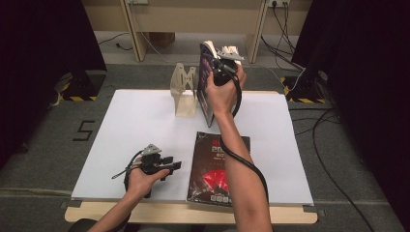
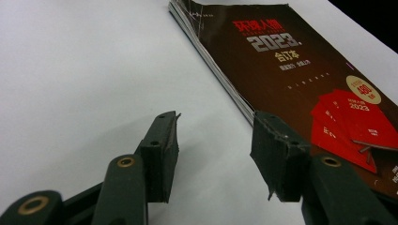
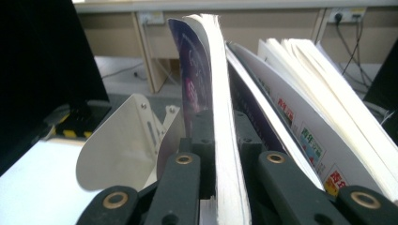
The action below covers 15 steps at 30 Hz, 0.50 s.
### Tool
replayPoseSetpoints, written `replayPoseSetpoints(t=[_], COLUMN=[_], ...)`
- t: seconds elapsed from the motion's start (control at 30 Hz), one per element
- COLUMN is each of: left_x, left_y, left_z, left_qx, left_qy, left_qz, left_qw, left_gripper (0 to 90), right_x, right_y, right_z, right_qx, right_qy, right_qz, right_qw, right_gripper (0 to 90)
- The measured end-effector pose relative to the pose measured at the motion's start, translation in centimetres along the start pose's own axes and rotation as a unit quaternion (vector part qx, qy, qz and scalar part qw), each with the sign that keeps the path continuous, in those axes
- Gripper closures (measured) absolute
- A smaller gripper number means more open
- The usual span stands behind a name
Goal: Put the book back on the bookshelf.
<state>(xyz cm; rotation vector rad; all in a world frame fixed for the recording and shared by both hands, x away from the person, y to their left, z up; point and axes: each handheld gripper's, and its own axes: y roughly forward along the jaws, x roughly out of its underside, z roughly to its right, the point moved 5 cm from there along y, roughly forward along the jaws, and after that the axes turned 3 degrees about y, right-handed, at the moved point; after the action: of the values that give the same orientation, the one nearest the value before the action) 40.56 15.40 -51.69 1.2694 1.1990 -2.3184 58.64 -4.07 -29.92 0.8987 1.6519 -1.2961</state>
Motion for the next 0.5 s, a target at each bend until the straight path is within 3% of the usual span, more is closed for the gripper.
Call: replayPoseSetpoints(t=[0.13, 0.3, 0.5], left_x=[0.0, 0.1, 0.1], left_y=[0.0, -0.1, -0.1], left_z=[0.0, -0.2, -0.3], left_qx=[0.000, 0.001, -0.001], left_qy=[-0.001, -0.001, -0.002], left_qz=[0.000, -0.001, 0.001], left_qw=[1.0000, 1.0000, 1.0000], left_gripper=[50.5, 50.5, 50.6], right_x=[0.6, 1.6, 1.8], right_y=[0.7, 2.0, 2.4], right_z=[-0.2, -0.5, -0.5], right_qx=[0.010, 0.020, 0.026], right_qy=[0.002, -0.002, -0.013], right_qz=[0.015, 0.006, 0.003], right_qw=[0.9998, 0.9998, 0.9996], right_gripper=[83.1, 83.1, 81.9])
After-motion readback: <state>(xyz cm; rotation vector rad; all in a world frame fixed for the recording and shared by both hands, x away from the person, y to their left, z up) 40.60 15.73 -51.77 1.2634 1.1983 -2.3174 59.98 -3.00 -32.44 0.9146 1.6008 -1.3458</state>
